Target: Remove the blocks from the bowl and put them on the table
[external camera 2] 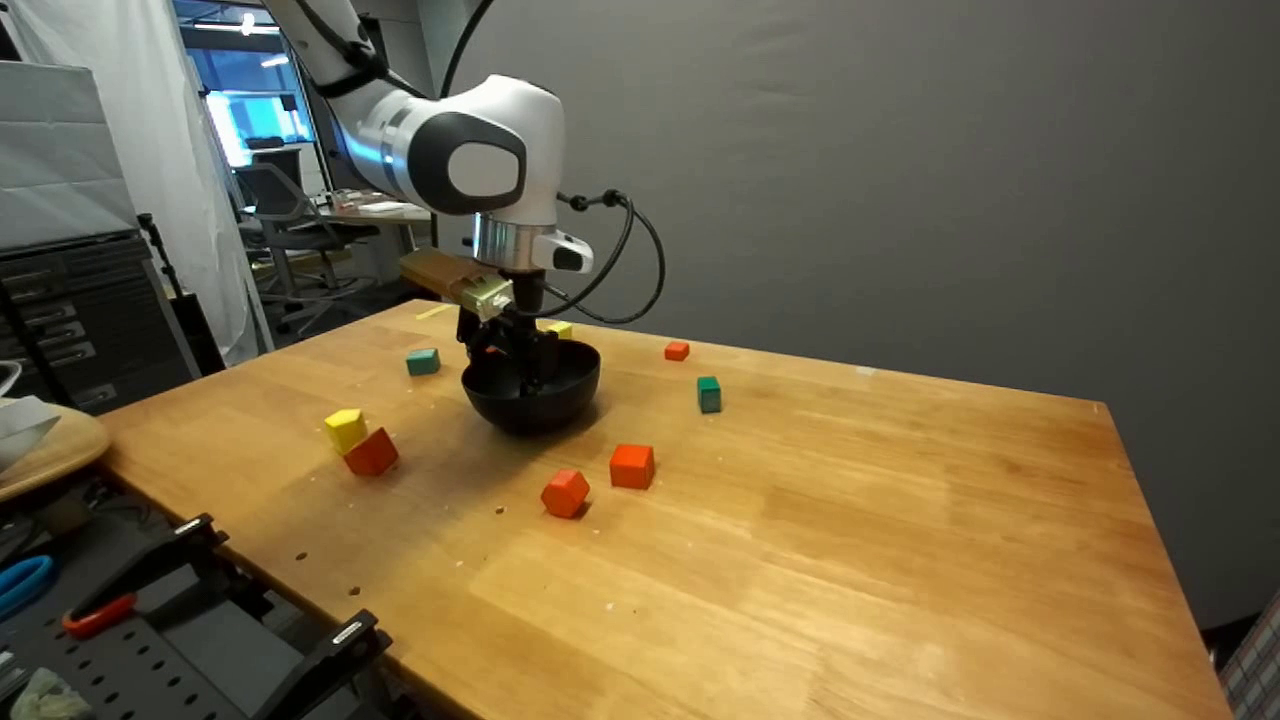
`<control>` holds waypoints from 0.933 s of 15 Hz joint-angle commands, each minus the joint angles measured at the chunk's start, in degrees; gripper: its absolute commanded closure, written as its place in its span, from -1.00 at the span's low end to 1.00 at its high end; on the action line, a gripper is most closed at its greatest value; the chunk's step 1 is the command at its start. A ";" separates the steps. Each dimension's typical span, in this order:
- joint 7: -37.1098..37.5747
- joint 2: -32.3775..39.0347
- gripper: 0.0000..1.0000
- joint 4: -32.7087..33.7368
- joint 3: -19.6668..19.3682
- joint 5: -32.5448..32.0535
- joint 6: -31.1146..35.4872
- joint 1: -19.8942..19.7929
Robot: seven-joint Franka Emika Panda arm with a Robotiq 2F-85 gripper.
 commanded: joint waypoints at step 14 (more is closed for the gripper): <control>2.64 5.74 -1.00 9.94 -2.65 -9.20 1.72 2.49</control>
